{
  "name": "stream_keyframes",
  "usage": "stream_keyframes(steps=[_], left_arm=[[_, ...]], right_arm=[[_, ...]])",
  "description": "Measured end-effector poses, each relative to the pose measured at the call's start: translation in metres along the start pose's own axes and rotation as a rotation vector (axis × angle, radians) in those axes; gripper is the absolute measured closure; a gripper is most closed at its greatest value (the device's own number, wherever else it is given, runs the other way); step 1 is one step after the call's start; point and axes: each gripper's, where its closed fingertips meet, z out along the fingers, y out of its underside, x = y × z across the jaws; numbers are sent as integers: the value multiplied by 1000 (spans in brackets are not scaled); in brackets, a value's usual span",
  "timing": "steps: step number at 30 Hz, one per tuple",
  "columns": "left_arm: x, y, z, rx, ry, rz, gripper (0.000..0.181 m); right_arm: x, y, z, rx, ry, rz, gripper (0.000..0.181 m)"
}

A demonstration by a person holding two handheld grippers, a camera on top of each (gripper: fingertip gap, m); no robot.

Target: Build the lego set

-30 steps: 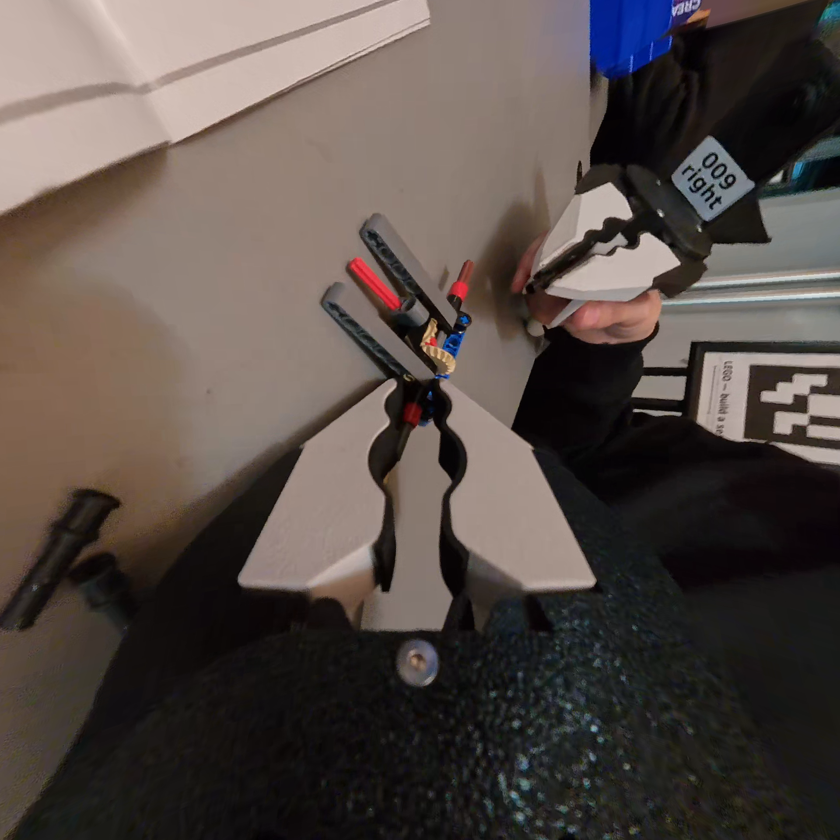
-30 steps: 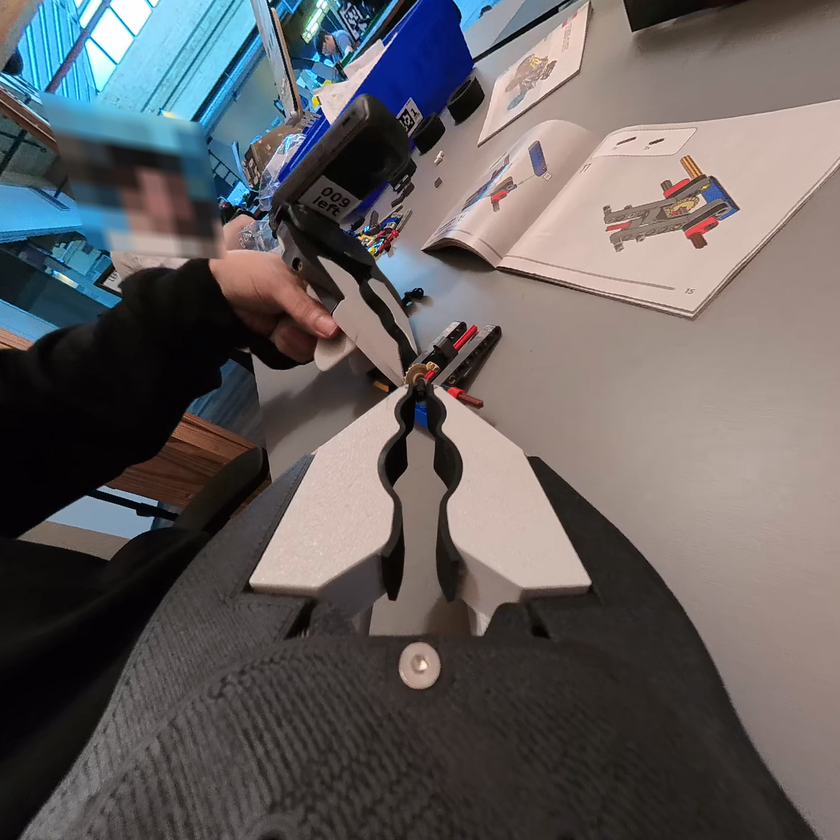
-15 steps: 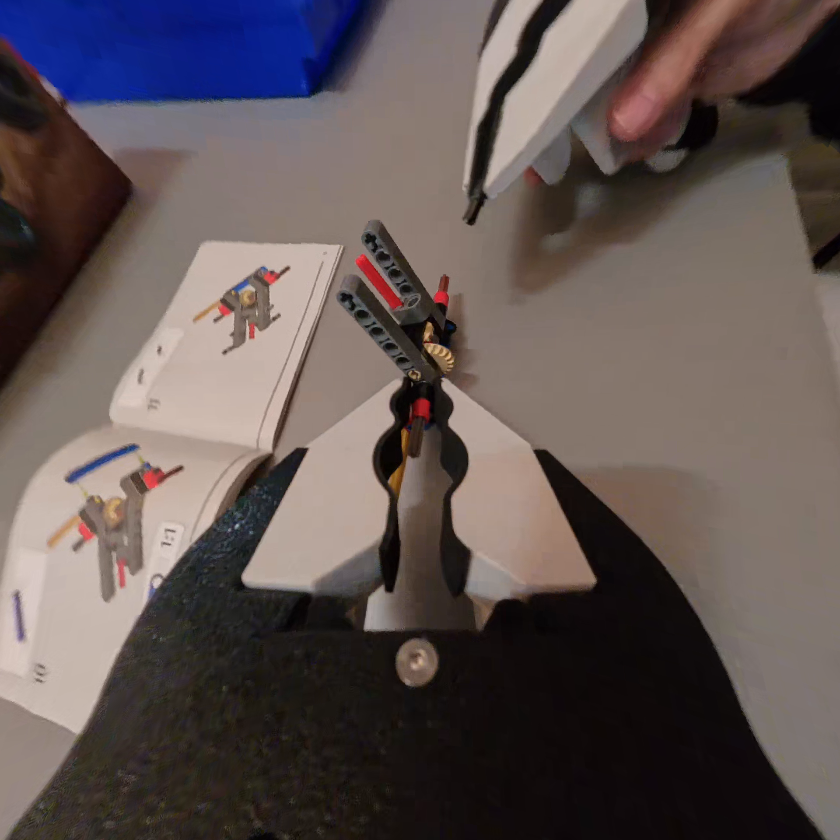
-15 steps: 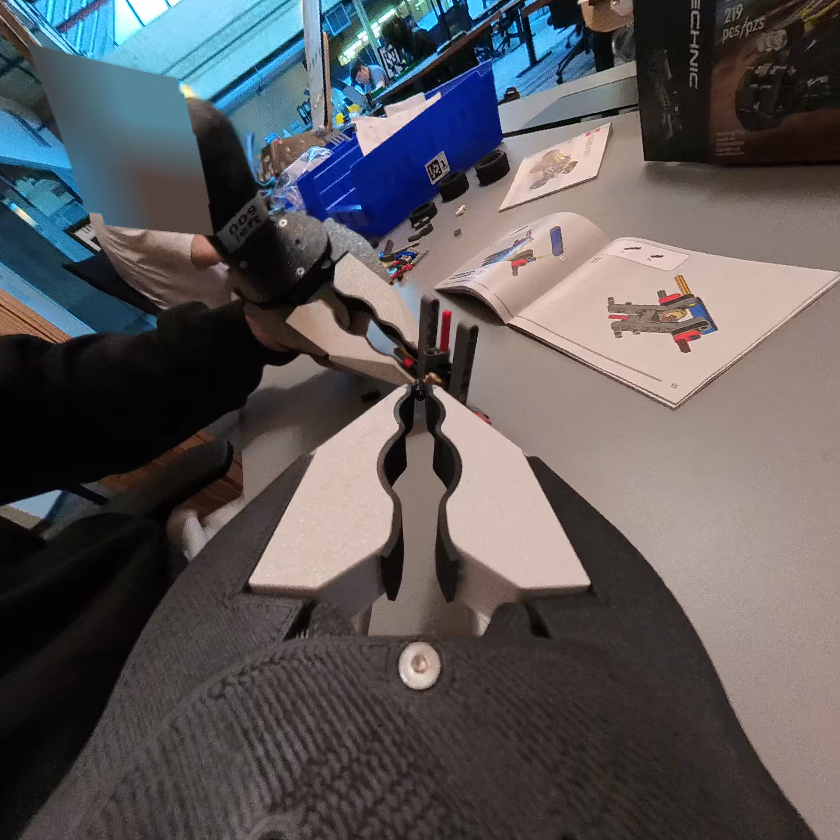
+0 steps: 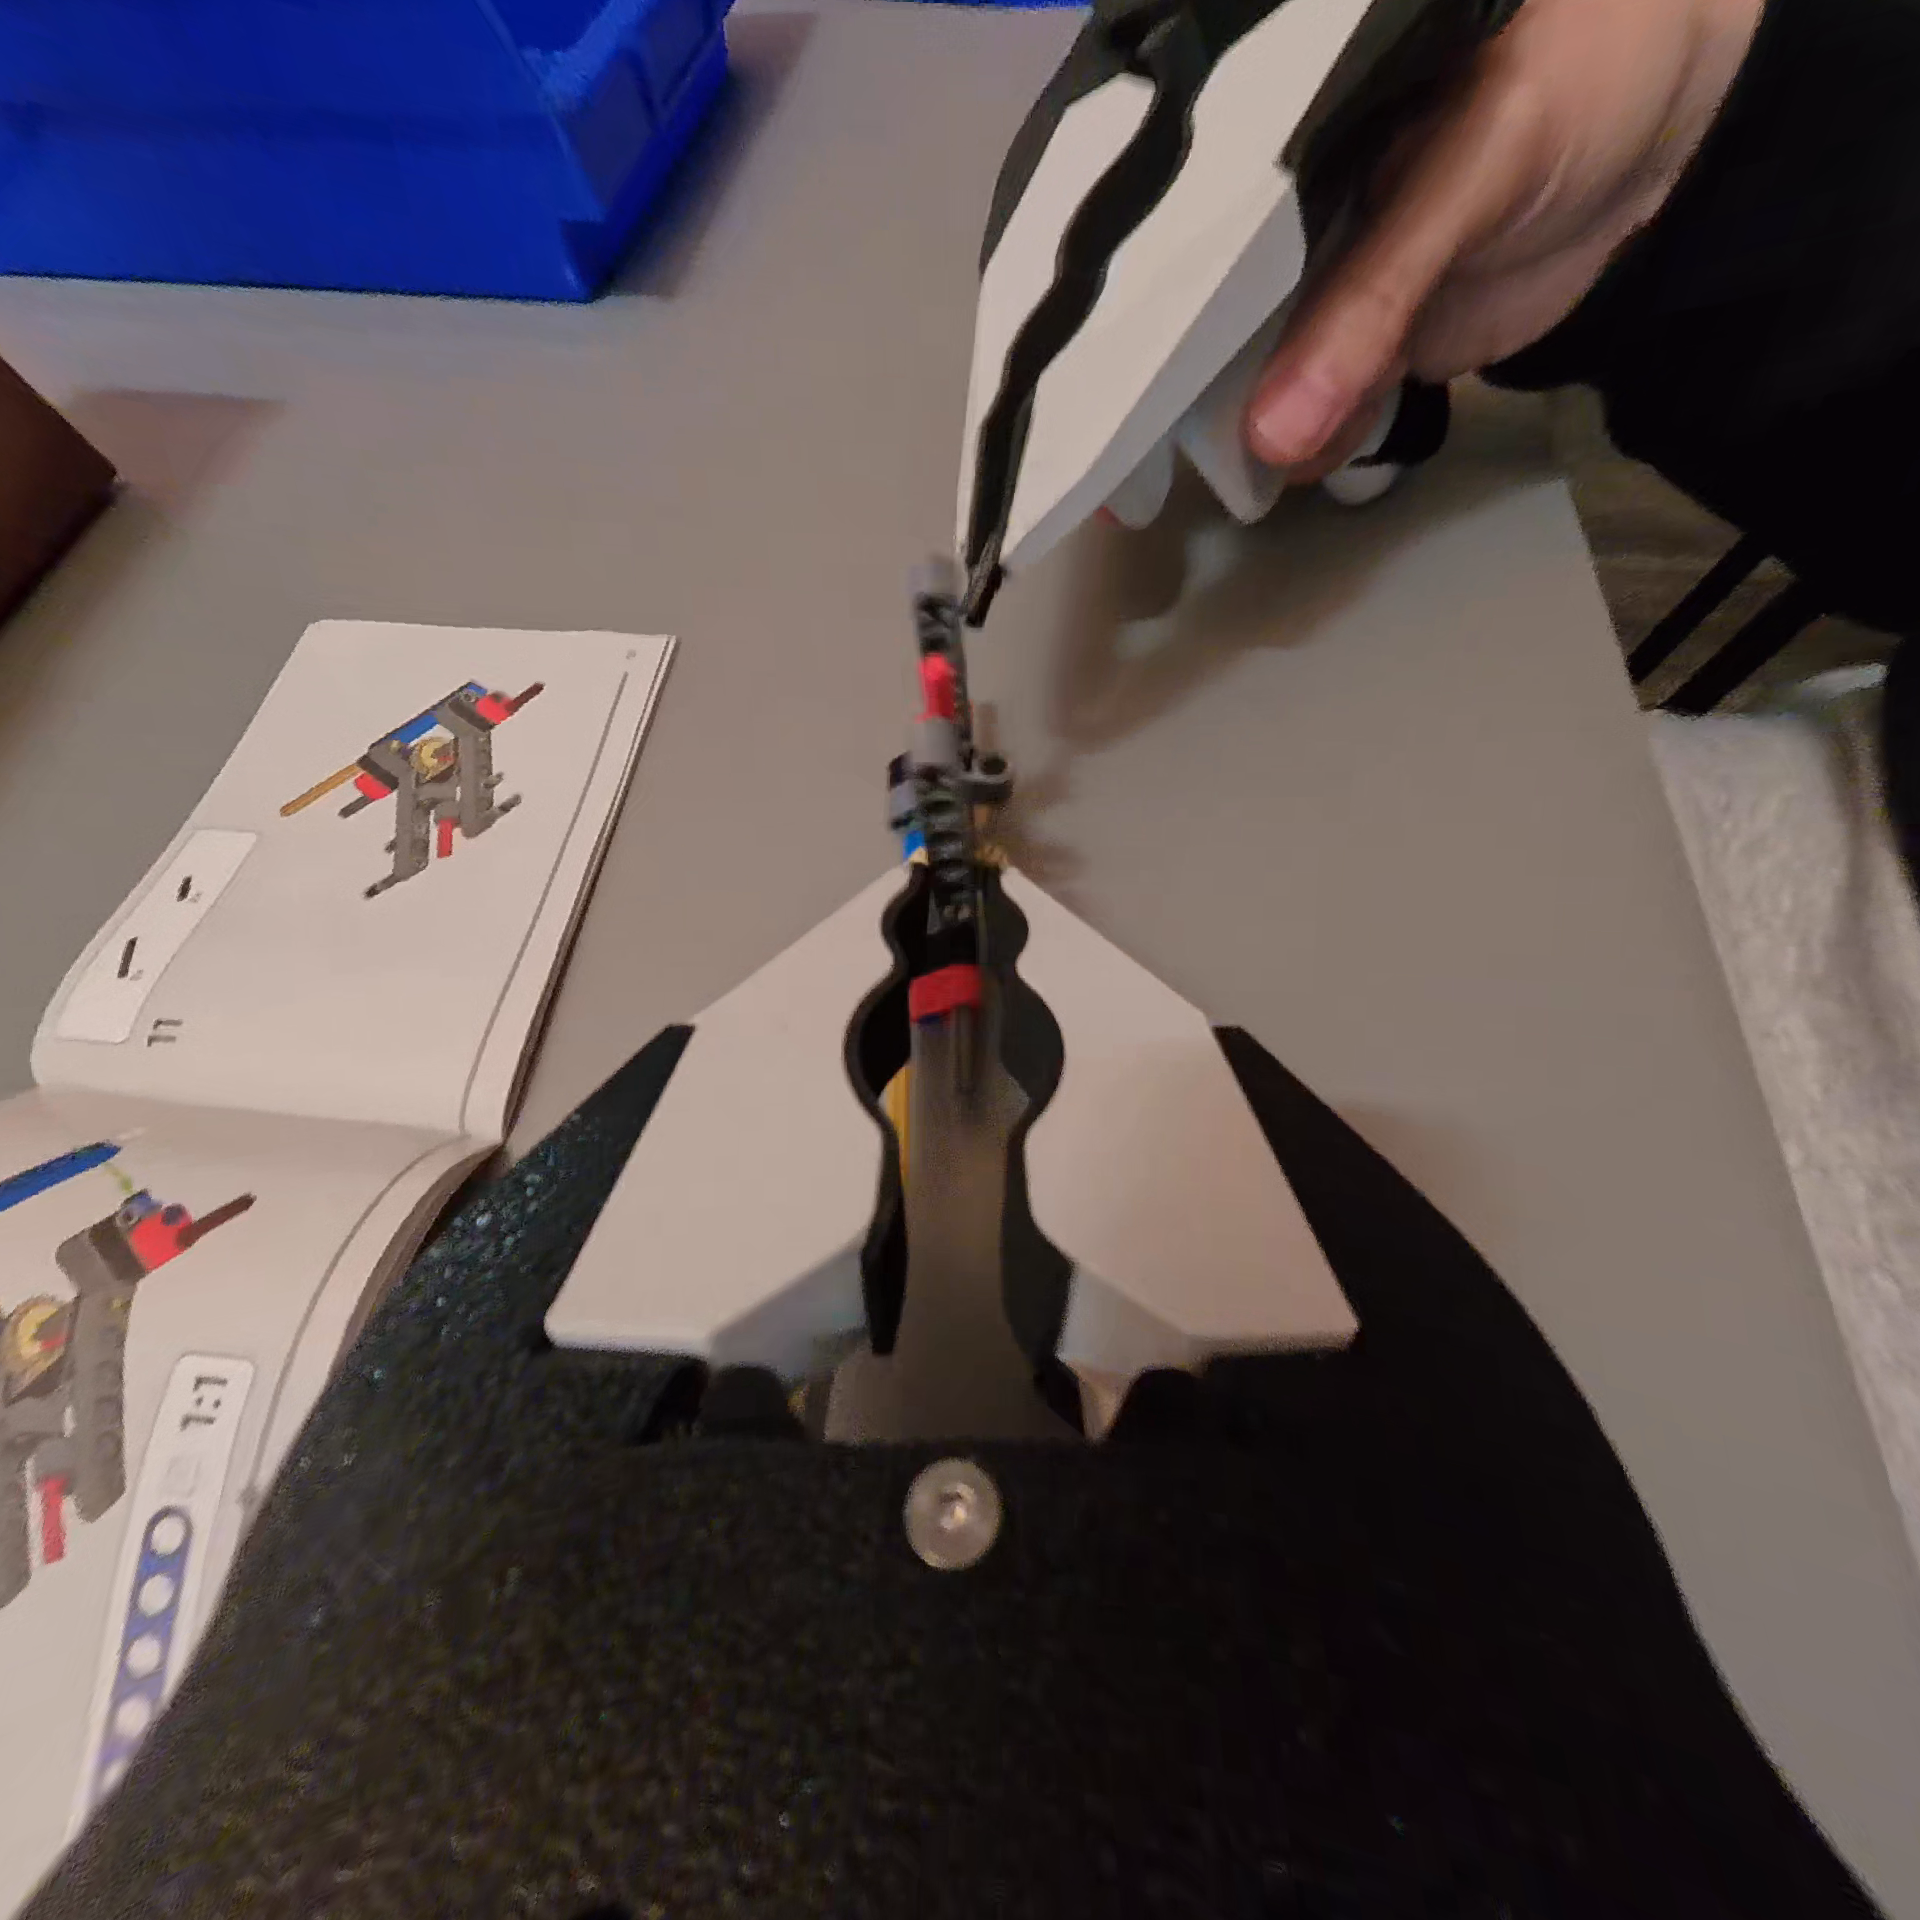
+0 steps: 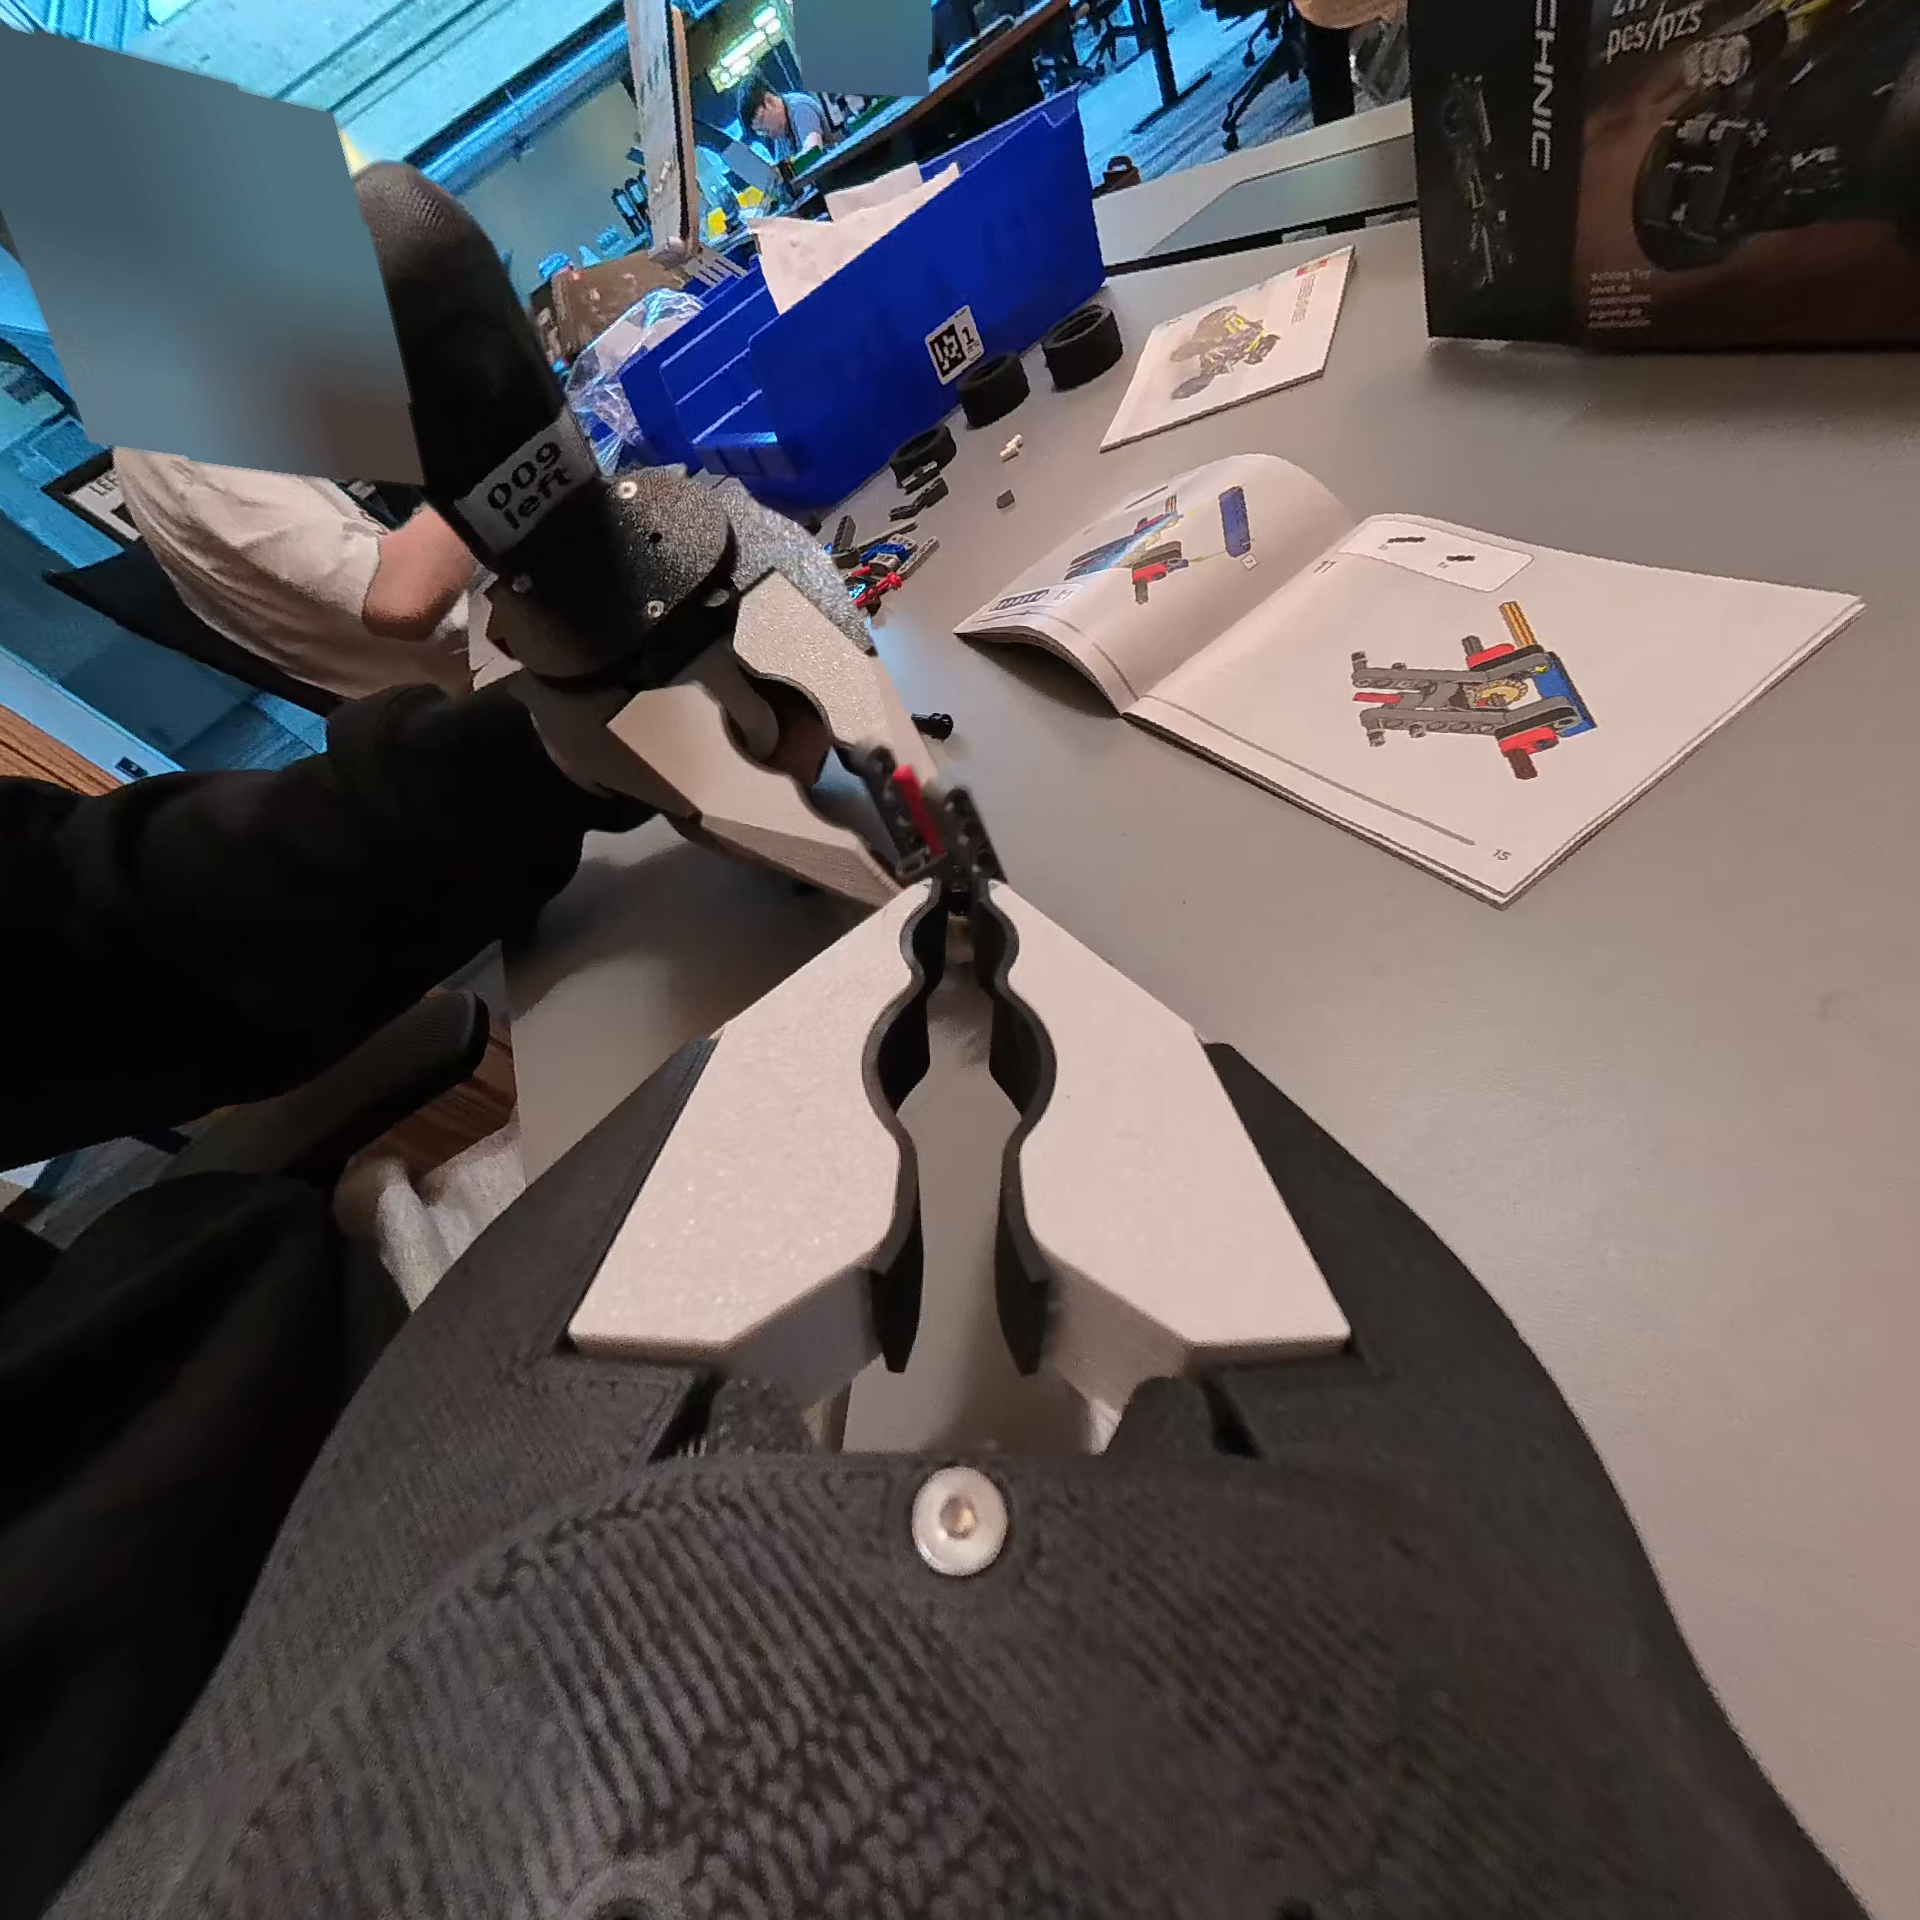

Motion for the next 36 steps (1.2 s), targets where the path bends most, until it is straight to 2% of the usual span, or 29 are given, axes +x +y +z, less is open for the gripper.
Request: stream_keyframes(steps=[3, 9, 15, 19, 22, 24, 28, 34, 36], left_arm=[[0, -9, 1, 33, 21, -74, 177], [-7, -10, 3, 34, 36, -132, 177], [7, -12, 1, 17, 265, -115, 177], [5, -19, 8, 21, 364, -39, 177], [1, -18, 15, 6, 383, 30, 177], [-6, -21, 15, 26, 374, 28, 177], [-13, -18, 11, 14, 380, -2, 177], [-16, -29, -9, 127, 392, -23, 177], [-20, -32, -14, 164, 379, -34, 177]], right_arm=[[0, 0, 0, 0, 0, 1, 179], [5, 1, -5, -8, 18, -5, 179], [-3, -1, -12, -28, -19, -267, 179], [-7, -4, -17, -6, -64, -305, 178], [-1, -9, -19, 22, 2, -396, 179], [1, -3, -18, -22, 13, -433, 179], [7, -13, -16, 37, 90, -504, 179], [-2, -41, -5, 198, -37, -552, 179], [-4, -43, 5, 195, -56, -577, 179]])
